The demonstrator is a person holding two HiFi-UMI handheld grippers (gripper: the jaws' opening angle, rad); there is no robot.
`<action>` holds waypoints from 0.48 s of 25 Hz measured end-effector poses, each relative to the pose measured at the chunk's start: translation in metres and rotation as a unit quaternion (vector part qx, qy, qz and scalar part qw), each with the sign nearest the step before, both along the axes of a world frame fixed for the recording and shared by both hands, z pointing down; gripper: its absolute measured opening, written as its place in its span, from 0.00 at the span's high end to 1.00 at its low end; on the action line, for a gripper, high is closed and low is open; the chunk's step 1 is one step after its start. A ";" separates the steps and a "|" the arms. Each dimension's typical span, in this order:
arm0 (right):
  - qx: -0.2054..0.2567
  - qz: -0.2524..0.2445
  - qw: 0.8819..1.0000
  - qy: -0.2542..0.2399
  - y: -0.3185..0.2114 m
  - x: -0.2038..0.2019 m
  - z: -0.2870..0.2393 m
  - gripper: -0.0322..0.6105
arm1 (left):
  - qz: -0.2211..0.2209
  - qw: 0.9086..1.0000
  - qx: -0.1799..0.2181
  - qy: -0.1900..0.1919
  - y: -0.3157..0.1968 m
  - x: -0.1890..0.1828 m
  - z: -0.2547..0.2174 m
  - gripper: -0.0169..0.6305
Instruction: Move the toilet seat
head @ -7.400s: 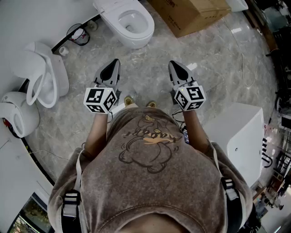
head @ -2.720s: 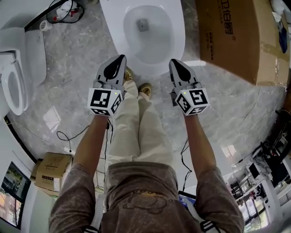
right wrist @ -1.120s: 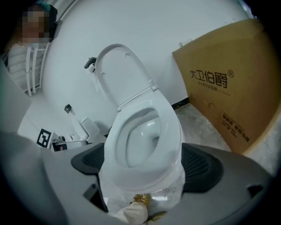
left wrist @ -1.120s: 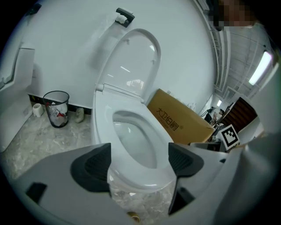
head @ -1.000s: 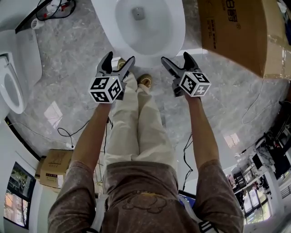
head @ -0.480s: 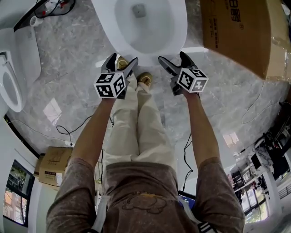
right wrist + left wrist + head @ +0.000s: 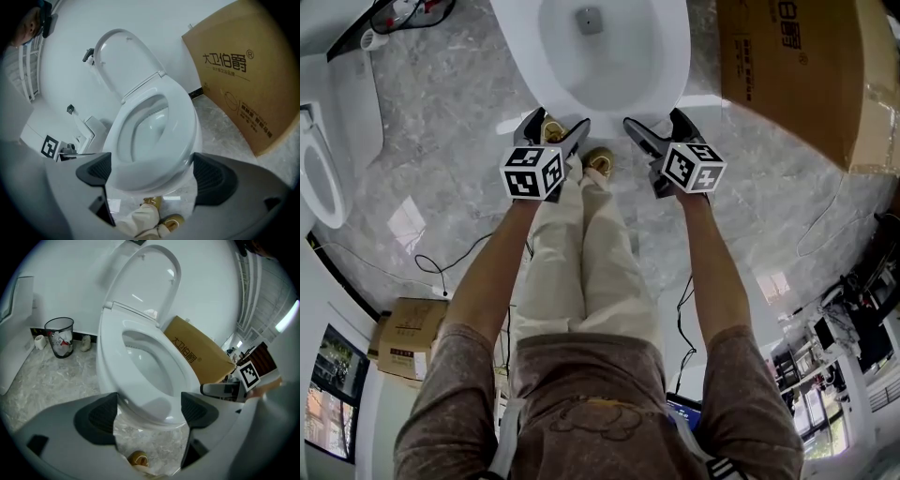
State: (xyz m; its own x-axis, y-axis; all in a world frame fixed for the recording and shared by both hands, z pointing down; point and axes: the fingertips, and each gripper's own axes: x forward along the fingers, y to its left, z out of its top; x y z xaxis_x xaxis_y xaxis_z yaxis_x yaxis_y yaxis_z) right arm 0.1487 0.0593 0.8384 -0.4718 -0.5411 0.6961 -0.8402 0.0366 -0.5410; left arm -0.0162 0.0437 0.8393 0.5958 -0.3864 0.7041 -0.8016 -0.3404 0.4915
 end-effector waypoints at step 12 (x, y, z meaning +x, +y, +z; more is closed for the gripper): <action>-0.005 0.019 1.000 -0.002 -0.003 -0.007 -0.013 0.11 | -0.047 0.998 -0.037 0.034 -0.005 0.003 -0.010 0.32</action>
